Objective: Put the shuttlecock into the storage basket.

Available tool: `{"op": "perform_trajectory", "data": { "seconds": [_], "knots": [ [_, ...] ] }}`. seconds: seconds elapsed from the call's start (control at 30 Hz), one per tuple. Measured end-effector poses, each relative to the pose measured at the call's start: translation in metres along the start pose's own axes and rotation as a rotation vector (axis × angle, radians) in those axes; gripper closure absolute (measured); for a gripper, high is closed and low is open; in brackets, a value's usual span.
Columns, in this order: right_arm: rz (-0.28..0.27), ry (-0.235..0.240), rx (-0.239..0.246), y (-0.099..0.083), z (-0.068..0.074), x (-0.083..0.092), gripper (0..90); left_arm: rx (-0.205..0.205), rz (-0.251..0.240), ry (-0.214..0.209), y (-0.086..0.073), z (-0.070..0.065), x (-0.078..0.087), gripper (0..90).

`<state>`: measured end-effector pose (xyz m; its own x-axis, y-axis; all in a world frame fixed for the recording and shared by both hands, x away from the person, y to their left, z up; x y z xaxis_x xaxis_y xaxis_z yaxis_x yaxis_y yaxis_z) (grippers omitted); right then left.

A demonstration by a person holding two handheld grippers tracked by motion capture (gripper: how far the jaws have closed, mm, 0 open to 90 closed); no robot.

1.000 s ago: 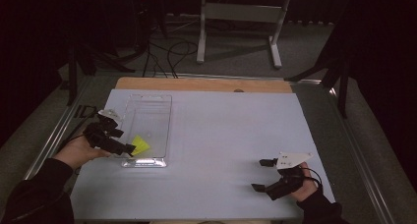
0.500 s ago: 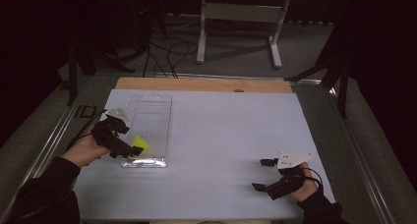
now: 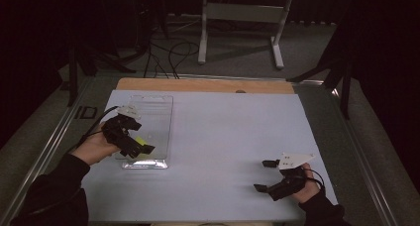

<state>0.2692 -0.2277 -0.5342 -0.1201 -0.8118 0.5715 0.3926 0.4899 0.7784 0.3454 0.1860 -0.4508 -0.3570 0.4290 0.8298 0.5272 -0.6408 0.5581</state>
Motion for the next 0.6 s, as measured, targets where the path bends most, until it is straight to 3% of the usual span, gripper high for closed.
{"op": "perform_trajectory", "data": {
  "seconds": [0.13, 0.6],
  "knots": [
    [-0.001, -0.006, 0.001, 0.000, -0.001, 0.000, 10.1, -0.015, -0.005, -0.008, 0.007, -0.004, -0.001, 0.0],
    [0.008, -0.012, -0.008, -0.002, -0.001, 0.001, 10.1, -0.117, -0.070, -0.097, 0.049, -0.046, -0.013, 0.0]
  ]
}}
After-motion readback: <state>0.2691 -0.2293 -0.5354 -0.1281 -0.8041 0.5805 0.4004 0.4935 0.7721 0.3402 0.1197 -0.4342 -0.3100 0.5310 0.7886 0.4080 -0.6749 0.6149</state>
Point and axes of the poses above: each handheld gripper's, and its own axes: x roughly backward along the jaws, y roughly out of its top, z roughly to its left, the point moved 6 cm from there along -x, roughly forward along the jaws, and after that the axes turned 10 degrees about y, right-handed, at the moved point
